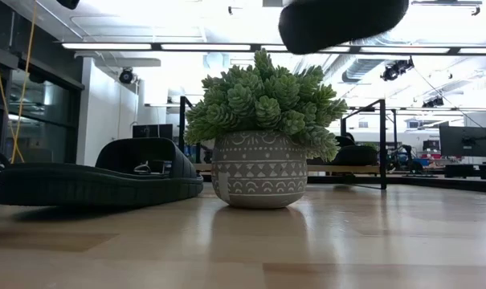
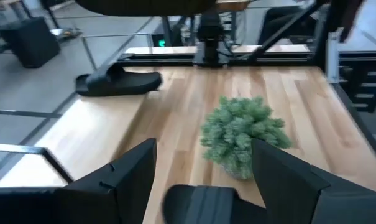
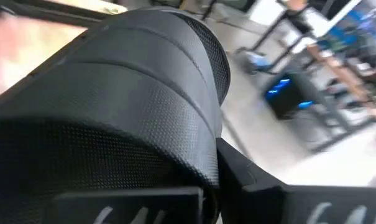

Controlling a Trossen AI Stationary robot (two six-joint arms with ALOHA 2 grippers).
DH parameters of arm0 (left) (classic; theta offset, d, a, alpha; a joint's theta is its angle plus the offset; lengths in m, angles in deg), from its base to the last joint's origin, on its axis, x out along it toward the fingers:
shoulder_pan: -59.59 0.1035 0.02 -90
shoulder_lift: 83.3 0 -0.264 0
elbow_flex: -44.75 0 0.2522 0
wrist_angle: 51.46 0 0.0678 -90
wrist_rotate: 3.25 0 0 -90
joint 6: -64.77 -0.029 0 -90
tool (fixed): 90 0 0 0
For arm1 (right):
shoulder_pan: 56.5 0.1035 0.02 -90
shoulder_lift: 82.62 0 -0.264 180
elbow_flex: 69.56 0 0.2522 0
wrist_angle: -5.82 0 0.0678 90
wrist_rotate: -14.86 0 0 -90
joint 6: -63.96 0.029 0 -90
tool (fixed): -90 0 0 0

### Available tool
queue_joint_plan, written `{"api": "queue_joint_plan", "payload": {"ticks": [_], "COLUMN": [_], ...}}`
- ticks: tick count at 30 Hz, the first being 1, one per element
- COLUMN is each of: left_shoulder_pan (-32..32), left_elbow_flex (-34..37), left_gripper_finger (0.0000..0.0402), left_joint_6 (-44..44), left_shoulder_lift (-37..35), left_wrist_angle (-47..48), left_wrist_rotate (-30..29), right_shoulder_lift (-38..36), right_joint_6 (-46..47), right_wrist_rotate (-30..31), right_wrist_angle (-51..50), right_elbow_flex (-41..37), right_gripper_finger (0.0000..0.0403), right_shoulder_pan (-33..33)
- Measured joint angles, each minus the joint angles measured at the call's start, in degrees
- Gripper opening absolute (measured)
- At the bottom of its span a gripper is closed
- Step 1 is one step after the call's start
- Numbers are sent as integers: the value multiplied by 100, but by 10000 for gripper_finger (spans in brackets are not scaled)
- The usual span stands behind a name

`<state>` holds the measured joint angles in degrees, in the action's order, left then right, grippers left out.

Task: Pick and place slides into the shelf
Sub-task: Put the bottom right black slide on the shelf

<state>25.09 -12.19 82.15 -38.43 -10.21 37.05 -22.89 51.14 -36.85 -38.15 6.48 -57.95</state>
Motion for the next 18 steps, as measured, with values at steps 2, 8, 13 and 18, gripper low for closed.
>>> {"api": "queue_joint_plan", "payload": {"ticks": [2, 8, 13, 18], "left_shoulder_pan": [0, 0, 0, 2], "left_elbow_flex": [2, 2, 105, 478], "left_gripper_finger": [246, 246, 246, 246], "left_joint_6": [-3, -8, -4, 129], "left_shoulder_lift": [-22, -49, -174, -757], "left_wrist_angle": [20, 111, 128, 103], "left_wrist_rotate": [-79, -106, -110, -300], "right_shoulder_lift": [-20, 242, 696, 1090], "right_joint_6": [-166, -169, -82, -169], "right_wrist_rotate": [340, 828, 816, 496], "right_wrist_angle": [308, 866, 1266, 1721], "right_elbow_flex": [-248, -583, -585, -585], "right_gripper_finger": [0, 0, 0, 0], "right_shoulder_pan": [-76, -624, -1012, -1246]}}
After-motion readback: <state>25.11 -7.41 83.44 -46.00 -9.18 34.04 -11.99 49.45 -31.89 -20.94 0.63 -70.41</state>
